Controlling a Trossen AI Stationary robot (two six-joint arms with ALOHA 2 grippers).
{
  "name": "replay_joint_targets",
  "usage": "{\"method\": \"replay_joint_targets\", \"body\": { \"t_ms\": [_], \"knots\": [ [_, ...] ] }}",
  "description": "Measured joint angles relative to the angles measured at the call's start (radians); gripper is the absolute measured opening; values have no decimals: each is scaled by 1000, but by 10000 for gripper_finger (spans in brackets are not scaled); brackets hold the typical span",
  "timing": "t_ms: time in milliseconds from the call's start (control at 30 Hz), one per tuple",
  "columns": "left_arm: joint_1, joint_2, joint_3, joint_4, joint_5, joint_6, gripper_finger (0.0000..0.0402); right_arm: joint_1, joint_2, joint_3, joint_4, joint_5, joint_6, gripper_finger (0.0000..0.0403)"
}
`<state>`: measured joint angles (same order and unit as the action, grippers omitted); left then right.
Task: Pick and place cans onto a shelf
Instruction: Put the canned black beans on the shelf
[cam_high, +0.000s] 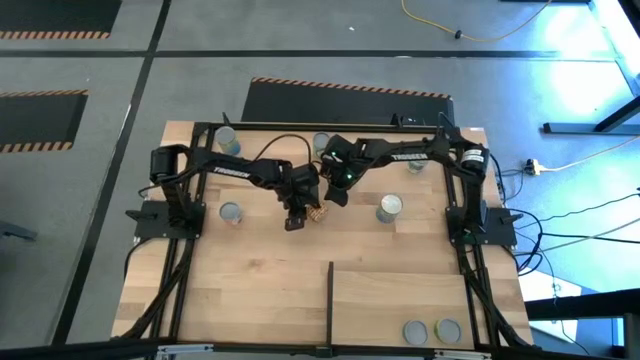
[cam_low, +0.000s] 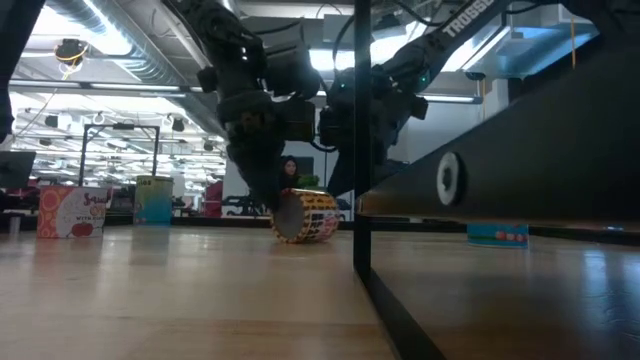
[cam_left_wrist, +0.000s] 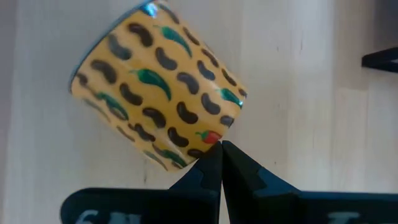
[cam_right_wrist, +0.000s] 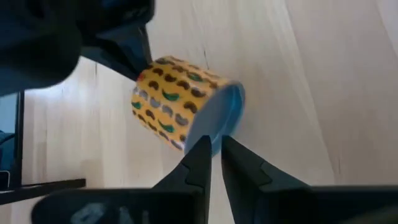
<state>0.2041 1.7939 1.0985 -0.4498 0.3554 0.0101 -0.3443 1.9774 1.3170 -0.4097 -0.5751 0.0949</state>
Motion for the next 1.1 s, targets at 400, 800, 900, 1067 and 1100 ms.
{"method": "replay_joint_targets", "body": {
  "t_ms": [400,800,900,1067,1100],
  "knots": [
    [39,1,0,2,7,5,0,1,40,0,19,-8,4,40],
    [44,0,0,32,6,21,0,0,40,0,55,-71,0,40],
    [44,5,0,33,3,21,0,0,41,0,60,-110,1,40],
    [49,52,0,45,2,21,0,1,41,0,68,-154,13,37],
    [50,66,0,52,2,20,0,1,41,0,76,-155,13,34]
  ]
}}
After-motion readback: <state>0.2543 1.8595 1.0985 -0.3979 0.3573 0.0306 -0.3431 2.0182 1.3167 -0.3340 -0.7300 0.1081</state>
